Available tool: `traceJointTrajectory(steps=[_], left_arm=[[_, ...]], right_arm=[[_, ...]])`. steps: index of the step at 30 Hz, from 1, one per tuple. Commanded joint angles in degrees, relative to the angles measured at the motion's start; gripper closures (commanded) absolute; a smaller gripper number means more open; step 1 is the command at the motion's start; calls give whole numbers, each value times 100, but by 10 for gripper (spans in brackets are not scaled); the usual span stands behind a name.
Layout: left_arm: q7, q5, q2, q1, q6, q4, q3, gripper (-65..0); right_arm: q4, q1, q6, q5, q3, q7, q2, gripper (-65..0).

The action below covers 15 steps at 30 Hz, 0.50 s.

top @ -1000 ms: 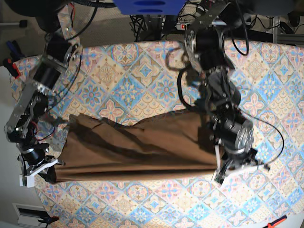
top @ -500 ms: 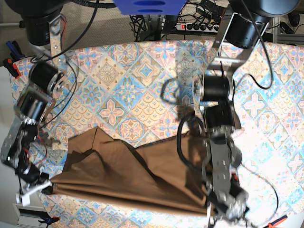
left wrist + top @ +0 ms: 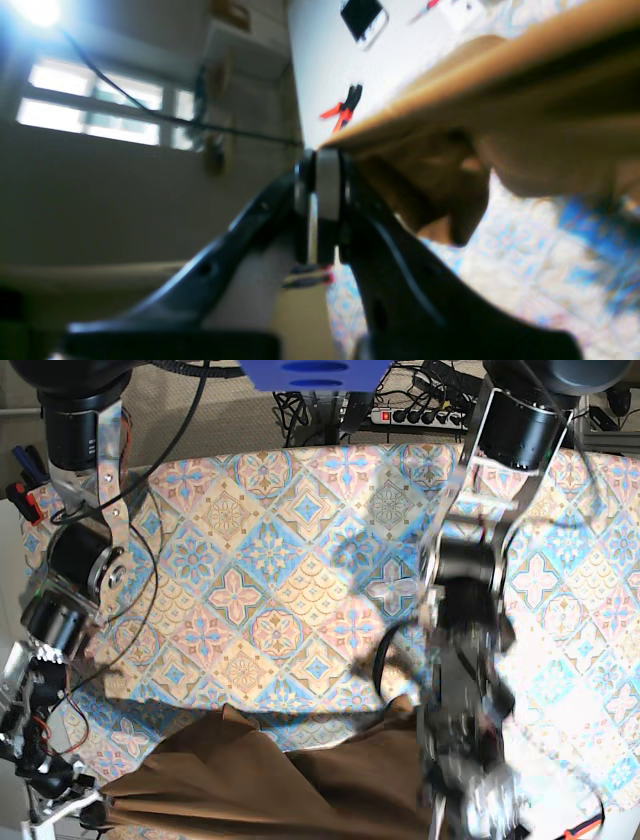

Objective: Layout the t-shirt on the table in an organized manner, then fold the t-shirt properly

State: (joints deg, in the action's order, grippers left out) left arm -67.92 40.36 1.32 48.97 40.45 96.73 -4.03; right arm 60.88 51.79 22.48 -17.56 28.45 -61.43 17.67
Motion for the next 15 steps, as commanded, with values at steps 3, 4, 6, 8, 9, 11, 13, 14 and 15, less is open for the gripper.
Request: traceJointTrajectory(steps=[3,4,6,8,9,11,13,14,15], left_arm=[[-289,180,391,-972,-45,1074,-559,0],[-342,180,479,-1359,-45,1347,-656,0],[-368,180,523,-2132,-45,1804,-691,0],[-351,180,540,-2897,-45,2068,-586,0],[-324,188,540,-3266,-45,2068,-489,0],[-316,215,488,-3750,-45,2068,-243,0],[-245,215,312,-4277,-45,2077,21,0],[-61,215,268,-4532,-45,2077,135,0],[194,215,268,-4857,-45,2077,258,0]], right_arm=[[888,-586,-11,-59,34,-130,163,0],[1143,-805,-11,-68,34,-209,163,0],[1556,-1175,-11,-68,34,-332,163,0],[1855,-1772,-11,-68,34,-393,163,0],[1960,-2045,-11,-68,34,-376,163,0],[2118,-2484,-11,-77,34,-376,136,0],[2250,-2933,-11,-77,43,-376,-13,0],[2338,-3205,-11,-77,96,-367,-66,0],[2444,-3469,-11,-77,184,-367,-110,0]])
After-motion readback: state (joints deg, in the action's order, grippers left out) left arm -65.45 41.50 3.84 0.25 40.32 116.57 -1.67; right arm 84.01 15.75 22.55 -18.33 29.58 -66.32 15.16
